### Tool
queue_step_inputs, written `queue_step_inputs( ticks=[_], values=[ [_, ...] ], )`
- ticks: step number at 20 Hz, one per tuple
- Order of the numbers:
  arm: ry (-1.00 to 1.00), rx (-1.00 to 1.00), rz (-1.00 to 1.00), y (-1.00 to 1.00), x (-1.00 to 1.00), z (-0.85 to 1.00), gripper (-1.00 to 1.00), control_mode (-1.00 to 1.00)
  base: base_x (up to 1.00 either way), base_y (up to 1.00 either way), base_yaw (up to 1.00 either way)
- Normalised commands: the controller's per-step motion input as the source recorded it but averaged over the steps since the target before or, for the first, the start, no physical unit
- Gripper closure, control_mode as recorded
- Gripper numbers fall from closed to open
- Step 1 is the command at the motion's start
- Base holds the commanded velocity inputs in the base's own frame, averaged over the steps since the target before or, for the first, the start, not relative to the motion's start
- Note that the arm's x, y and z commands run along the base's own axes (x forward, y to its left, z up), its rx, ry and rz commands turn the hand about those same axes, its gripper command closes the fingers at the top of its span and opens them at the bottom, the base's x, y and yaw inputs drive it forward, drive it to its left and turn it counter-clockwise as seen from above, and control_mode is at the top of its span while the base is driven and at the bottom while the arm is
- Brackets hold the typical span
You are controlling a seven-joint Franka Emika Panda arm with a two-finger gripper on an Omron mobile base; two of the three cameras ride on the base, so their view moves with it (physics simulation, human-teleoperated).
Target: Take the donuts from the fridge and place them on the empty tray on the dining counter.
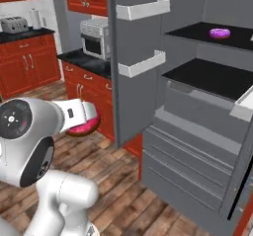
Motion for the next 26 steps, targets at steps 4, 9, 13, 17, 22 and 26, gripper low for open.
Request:
queue_step_inputs(
  ticks=[4, 9, 13, 17, 22, 26],
  values=[
    [0.0, 0.0, 0.0, 0.0, 0.0, 0.0, 1.0, 1.0, -0.49, -0.02, 0.83],
    [0.0, 0.0, 0.0, 0.0, 0.0, 0.0, 1.0, 1.0, -0.37, 0.0, 0.83],
    [0.0, 0.0, 0.0, 0.0, 0.0, 0.0, 1.0, 1.0, -0.27, -0.04, 0.85],
    [0.0, 0.0, 0.0, 0.0, 0.0, 0.0, 1.0, 1.0, -0.24, -0.03, 0.84],
    [0.0, 0.0, 0.0, 0.0, 0.0, 0.0, 1.0, 1.0, -0.16, -0.01, 0.83],
    [0.0, 0.0, 0.0, 0.0, 0.0, 0.0, 1.0, 1.0, -0.11, 0.0, 0.83]
  ],
)
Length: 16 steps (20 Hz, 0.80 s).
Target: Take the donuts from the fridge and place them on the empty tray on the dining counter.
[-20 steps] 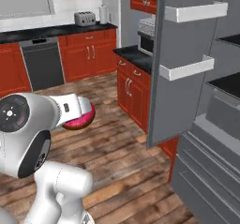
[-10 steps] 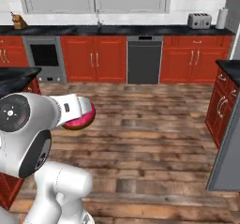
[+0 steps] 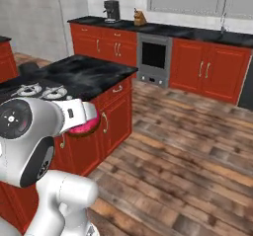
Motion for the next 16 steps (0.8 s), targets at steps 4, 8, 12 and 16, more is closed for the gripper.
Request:
queue_step_inputs(
  ticks=[4, 8, 12, 16],
  values=[
    [0.0, 0.0, 0.0, 0.0, 0.0, 0.0, 1.0, 1.0, -0.05, 0.0, 0.81],
    [0.0, 0.0, 0.0, 0.0, 0.0, 0.0, 1.0, 1.0, 0.0, 0.0, 0.77],
    [0.0, 0.0, 0.0, 0.0, 0.0, 0.0, 1.0, 1.0, 0.0, 0.0, 0.67],
    [0.0, 0.0, 0.0, 0.0, 0.0, 0.0, 1.0, 1.0, 0.0, 0.0, 0.54]
  ],
)
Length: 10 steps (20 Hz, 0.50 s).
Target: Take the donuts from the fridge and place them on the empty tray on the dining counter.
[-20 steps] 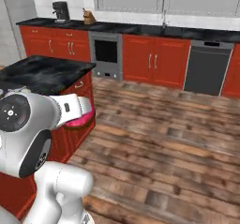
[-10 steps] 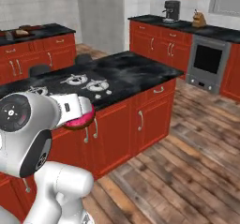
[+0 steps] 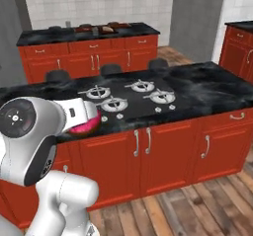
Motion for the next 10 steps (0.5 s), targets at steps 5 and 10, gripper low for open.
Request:
queue_step_inputs(
  ticks=[5, 10],
  values=[
    [0.0, 0.0, 0.0, 0.0, 0.0, 0.0, 1.0, 1.0, 0.07, -0.46, 0.17],
    [0.0, 0.0, 0.0, 0.0, 0.0, 0.0, 1.0, 1.0, 0.75, -0.99, 0.04]
  ],
)
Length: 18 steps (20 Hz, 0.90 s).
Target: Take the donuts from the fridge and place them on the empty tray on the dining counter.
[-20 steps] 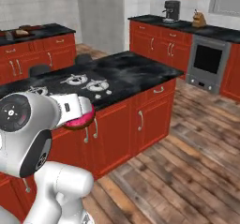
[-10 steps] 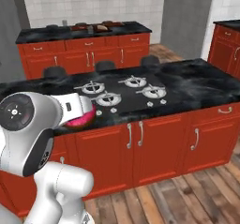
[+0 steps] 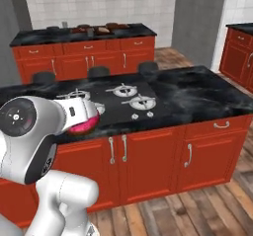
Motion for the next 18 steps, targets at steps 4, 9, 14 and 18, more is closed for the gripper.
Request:
queue_step_inputs(
  ticks=[4, 9, 14, 18],
  values=[
    [0.0, 0.0, 0.0, 0.0, 0.0, 0.0, 1.0, 1.0, 0.95, -1.0, 0.01],
    [0.0, 0.0, 0.0, 0.0, 0.0, 0.0, 1.0, 1.0, 1.0, -1.0, 0.0],
    [0.0, 0.0, 0.0, 0.0, 0.0, 0.0, 1.0, 1.0, 0.89, -1.0, 0.0],
    [0.0, 0.0, 0.0, 0.0, 0.0, 0.0, 1.0, 1.0, 0.64, -1.0, 0.0]
  ],
)
